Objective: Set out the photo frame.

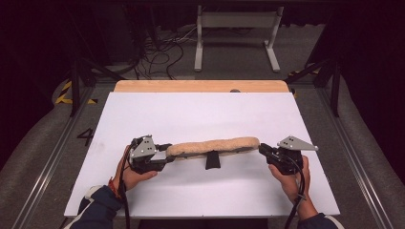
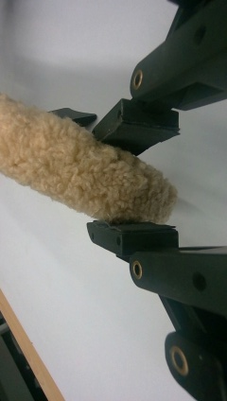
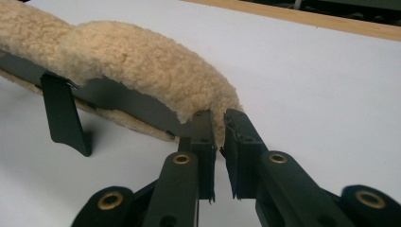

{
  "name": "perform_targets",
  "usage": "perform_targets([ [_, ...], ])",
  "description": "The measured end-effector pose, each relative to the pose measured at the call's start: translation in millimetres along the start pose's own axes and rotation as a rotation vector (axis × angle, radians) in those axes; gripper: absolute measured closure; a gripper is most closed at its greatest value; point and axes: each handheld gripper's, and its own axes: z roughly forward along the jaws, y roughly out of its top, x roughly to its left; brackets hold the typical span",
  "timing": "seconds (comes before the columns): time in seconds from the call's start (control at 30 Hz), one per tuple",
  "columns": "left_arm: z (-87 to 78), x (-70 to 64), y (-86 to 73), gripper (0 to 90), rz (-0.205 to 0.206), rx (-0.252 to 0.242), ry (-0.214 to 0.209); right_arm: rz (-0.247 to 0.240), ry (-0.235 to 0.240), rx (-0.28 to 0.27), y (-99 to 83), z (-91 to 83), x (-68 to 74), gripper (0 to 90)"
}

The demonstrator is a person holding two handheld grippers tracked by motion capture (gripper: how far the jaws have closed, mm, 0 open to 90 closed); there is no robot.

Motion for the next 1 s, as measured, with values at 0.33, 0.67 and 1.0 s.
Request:
perform_targets([
  [0.33,-2.4,-4.8,0.0,57.5,0.010,0.005,-0.024,0.042,0.005,0.007,4.2,7.2,-6.5,82.2],
  [0.67,-2.6,-13.9,2.3,59.5,0.020,0.021,-0.018,0.053,-0.004,0.008,10.6,17.8,-12.2,82.1],
  [1.0,-4.1,-29.2,3.6,62.1,0.084,0.036,0.003,0.057,-0.010,0.023,13.1,22.7,-16.7,76.7],
])
